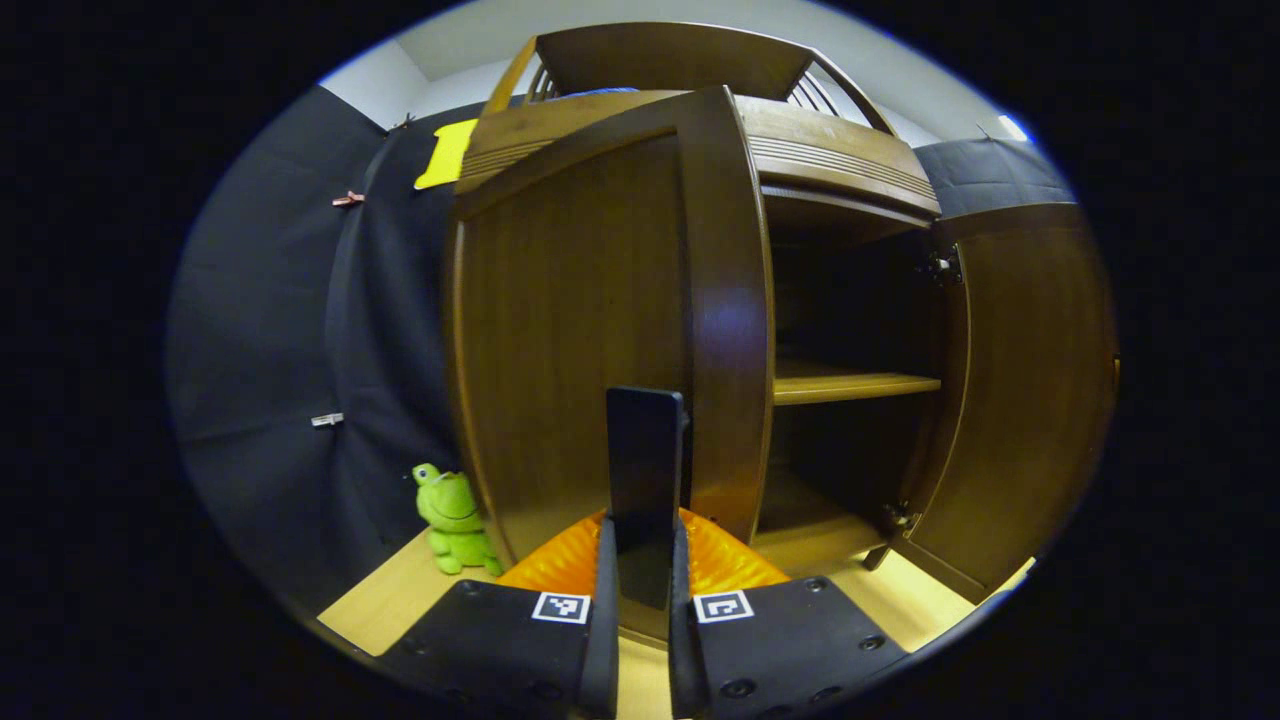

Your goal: Open the right door of the double-door shoe cabinet with the right hand, and open the left door with the left hand.

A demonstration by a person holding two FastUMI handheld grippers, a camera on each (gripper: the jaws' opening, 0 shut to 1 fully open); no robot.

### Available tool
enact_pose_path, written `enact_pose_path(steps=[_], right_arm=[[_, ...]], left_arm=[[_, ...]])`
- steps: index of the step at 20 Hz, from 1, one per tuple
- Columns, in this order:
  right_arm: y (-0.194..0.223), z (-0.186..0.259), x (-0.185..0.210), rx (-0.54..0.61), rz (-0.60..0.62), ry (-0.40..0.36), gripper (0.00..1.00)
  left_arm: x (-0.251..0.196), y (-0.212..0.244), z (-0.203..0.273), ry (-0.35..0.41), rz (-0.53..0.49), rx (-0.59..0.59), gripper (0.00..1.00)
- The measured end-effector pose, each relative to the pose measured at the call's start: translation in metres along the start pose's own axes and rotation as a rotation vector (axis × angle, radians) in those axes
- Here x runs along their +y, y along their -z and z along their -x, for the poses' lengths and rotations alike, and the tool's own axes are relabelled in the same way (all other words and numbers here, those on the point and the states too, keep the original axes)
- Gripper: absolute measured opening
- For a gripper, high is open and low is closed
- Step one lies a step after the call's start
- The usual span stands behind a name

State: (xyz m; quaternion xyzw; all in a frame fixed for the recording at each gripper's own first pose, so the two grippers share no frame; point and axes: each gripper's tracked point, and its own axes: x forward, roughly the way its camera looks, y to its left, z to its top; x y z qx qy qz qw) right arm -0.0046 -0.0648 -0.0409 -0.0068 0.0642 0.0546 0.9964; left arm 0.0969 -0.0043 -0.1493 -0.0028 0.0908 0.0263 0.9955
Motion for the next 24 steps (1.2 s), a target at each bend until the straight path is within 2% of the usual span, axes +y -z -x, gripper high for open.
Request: enact_pose_path(steps=[5,9,12,15,20,24], right_arm=[[0.003,0.016,0.030,-0.004,-0.012,-0.034,0.98],[0.002,0.025,0.049,-0.006,-0.032,-0.048,0.98],[-0.002,0.029,0.055,-0.020,-0.030,-0.047,0.98],[0.005,0.035,0.057,-0.018,-0.034,-0.048,0.98],[0.000,0.034,0.064,-0.032,-0.038,-0.049,0.98],[-0.001,0.032,0.069,-0.035,-0.035,-0.047,0.98]], left_arm=[[0.060,0.008,0.046,-0.063,0.027,0.010,0.20],[0.105,0.014,0.065,-0.081,0.083,0.031,0.14],[0.131,0.010,0.072,-0.092,0.081,0.014,0.10],[0.145,0.004,0.079,-0.098,0.073,-0.001,0.08],[0.181,-0.002,0.092,-0.153,0.095,-0.014,0.07],[0.187,-0.011,0.103,-0.134,0.099,-0.024,0.05]])
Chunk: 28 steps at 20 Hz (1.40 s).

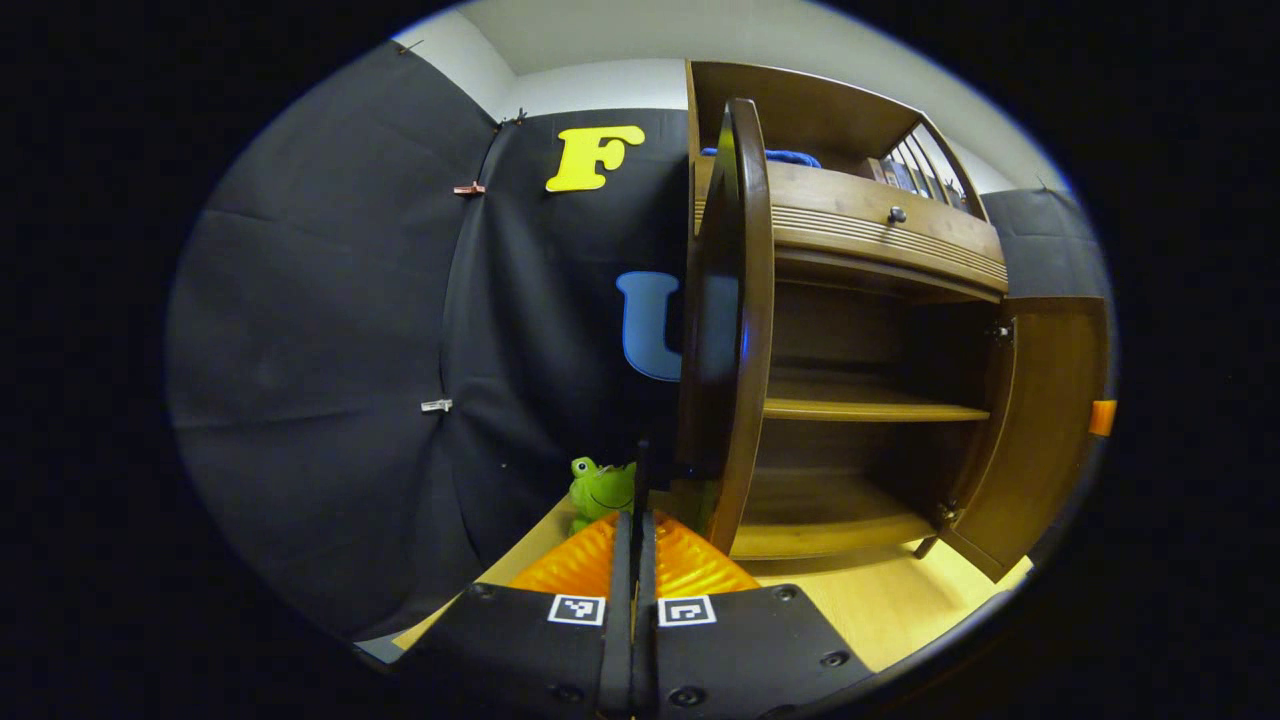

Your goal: Open the right door of the double-door shoe cabinet with the right hand, and open the left door with the left hand.

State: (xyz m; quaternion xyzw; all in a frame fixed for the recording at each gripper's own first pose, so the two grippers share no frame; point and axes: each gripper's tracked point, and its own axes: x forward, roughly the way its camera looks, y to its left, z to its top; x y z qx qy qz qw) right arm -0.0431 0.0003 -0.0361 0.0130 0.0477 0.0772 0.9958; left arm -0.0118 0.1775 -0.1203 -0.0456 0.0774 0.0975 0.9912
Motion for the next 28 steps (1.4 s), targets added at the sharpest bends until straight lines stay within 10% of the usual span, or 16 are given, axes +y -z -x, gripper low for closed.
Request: enact_pose_path(steps=[3,9,28], right_arm=[[-0.002,-0.003,0.001,-0.007,0.003,0.004,0.98],[-0.009,-0.010,0.007,-0.009,0.006,0.001,0.98],[-0.019,-0.016,-0.039,-0.034,-0.004,0.065,0.98]], left_arm=[[-0.012,-0.003,0.015,0.028,-0.013,-0.010,0.08],[-0.031,-0.008,0.051,0.074,-0.047,-0.019,0.97],[-0.179,-0.045,0.064,0.238,-0.048,-0.090,0.96]])
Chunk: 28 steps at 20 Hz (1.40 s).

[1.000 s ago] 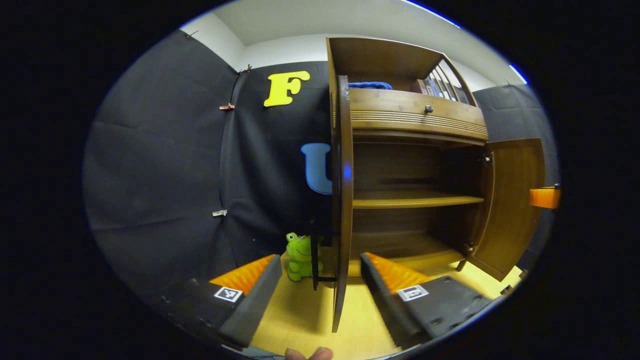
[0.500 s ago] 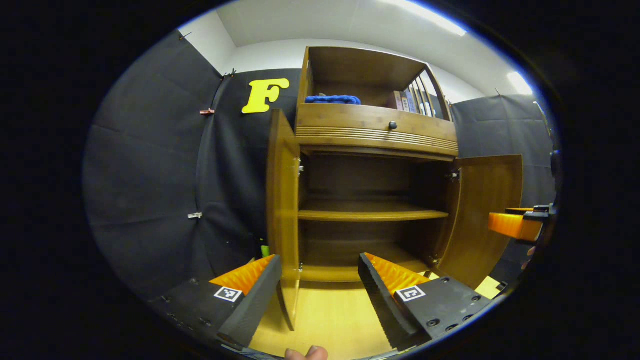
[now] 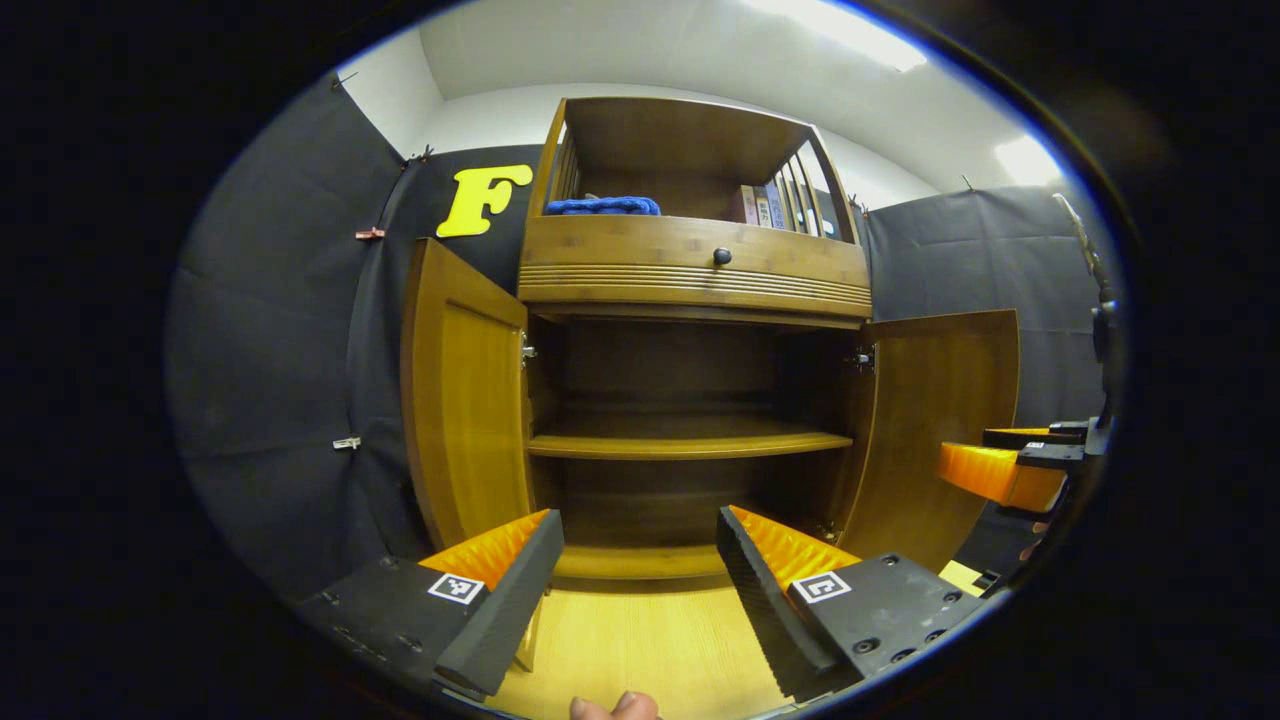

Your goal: Open the right door of the double-door shoe cabinet with the right hand, and open the left door with the left hand.

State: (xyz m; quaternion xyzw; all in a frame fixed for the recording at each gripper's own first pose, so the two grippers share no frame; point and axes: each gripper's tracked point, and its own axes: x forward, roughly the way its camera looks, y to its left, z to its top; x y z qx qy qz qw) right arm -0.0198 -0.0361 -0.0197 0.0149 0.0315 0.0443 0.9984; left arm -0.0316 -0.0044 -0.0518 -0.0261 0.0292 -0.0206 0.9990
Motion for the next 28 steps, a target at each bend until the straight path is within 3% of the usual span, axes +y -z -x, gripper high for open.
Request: enact_pose_path(steps=[28], right_arm=[[-0.006,-0.017,-0.066,-0.023,-0.014,-0.025,1.00]], left_arm=[[-0.059,-0.016,-0.030,-0.092,-0.096,-0.042,0.94]])
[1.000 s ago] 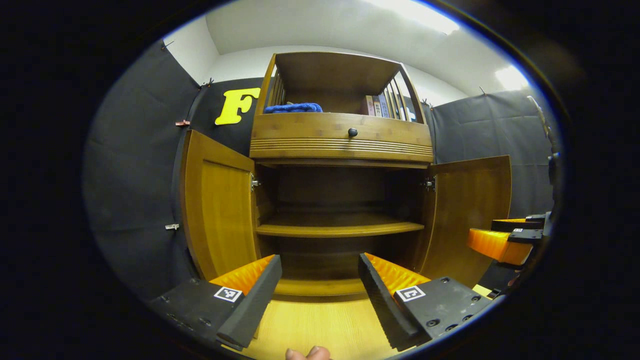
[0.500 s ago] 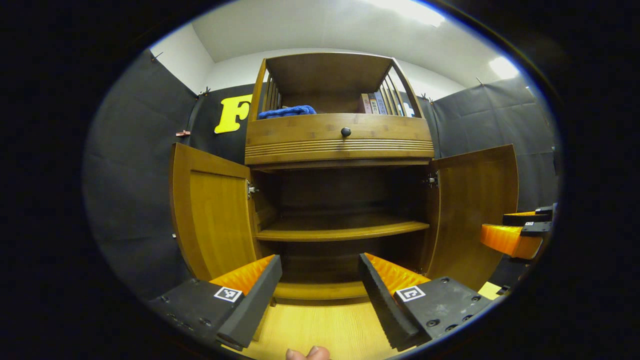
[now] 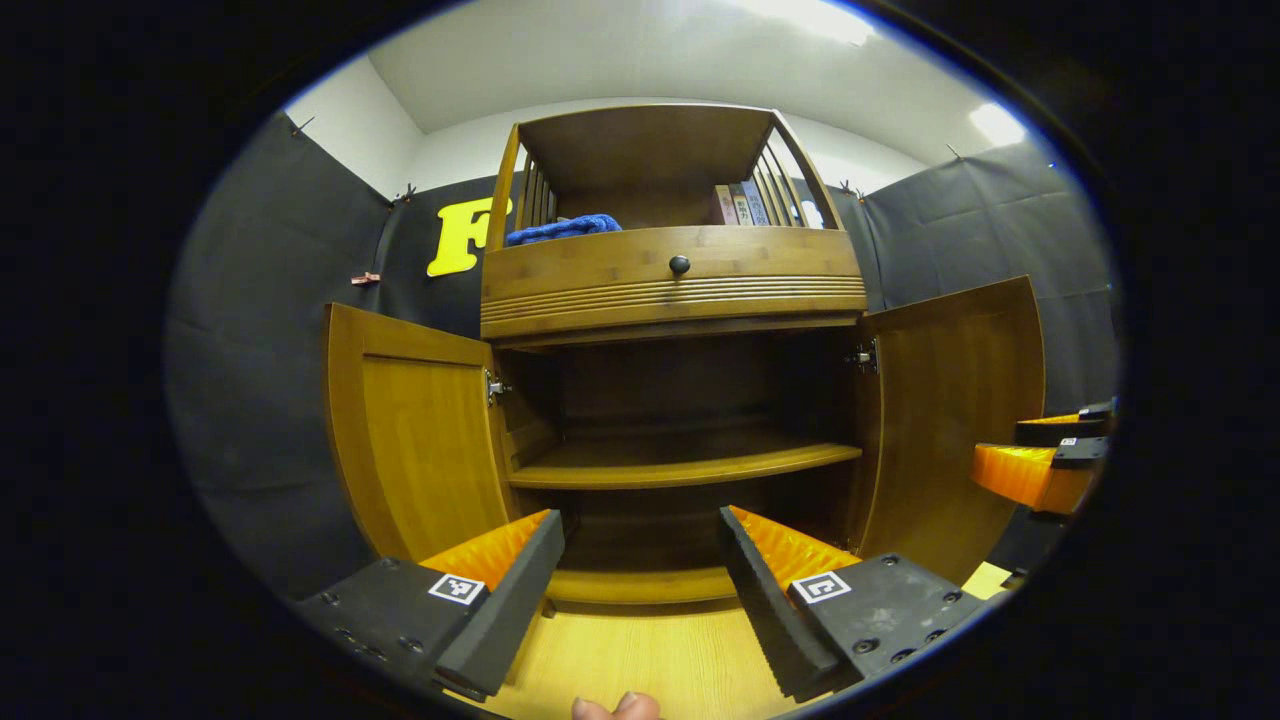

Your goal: Open the right door of the double-door shoe cabinet with the right hand, and open the left door with the left hand.

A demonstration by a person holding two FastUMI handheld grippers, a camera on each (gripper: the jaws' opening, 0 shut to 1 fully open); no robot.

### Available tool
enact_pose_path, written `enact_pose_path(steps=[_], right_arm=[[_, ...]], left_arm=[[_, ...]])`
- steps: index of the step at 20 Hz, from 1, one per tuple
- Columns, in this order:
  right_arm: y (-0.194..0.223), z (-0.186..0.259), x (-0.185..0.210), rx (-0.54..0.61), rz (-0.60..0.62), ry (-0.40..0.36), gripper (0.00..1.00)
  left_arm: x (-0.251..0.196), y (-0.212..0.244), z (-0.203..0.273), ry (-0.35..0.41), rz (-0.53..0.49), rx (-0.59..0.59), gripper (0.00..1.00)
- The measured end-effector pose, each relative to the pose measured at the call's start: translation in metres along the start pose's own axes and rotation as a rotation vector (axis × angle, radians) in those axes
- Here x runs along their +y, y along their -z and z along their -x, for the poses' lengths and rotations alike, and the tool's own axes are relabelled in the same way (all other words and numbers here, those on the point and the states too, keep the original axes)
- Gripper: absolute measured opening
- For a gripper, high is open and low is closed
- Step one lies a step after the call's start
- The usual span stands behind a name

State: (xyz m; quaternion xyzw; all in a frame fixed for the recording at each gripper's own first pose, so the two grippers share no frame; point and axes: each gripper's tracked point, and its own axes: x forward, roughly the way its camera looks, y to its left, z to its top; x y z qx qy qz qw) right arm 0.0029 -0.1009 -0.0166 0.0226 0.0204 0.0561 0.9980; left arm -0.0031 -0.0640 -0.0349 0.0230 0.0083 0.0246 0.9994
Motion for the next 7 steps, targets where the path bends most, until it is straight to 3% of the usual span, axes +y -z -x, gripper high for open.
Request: enact_pose_path(steps=[7], right_arm=[[0.0020,-0.0033,-0.0002,0.001,0.002,-0.013,0.98]], left_arm=[[-0.0075,-0.0001,-0.0053,0.007,-0.014,-0.001,0.94]])
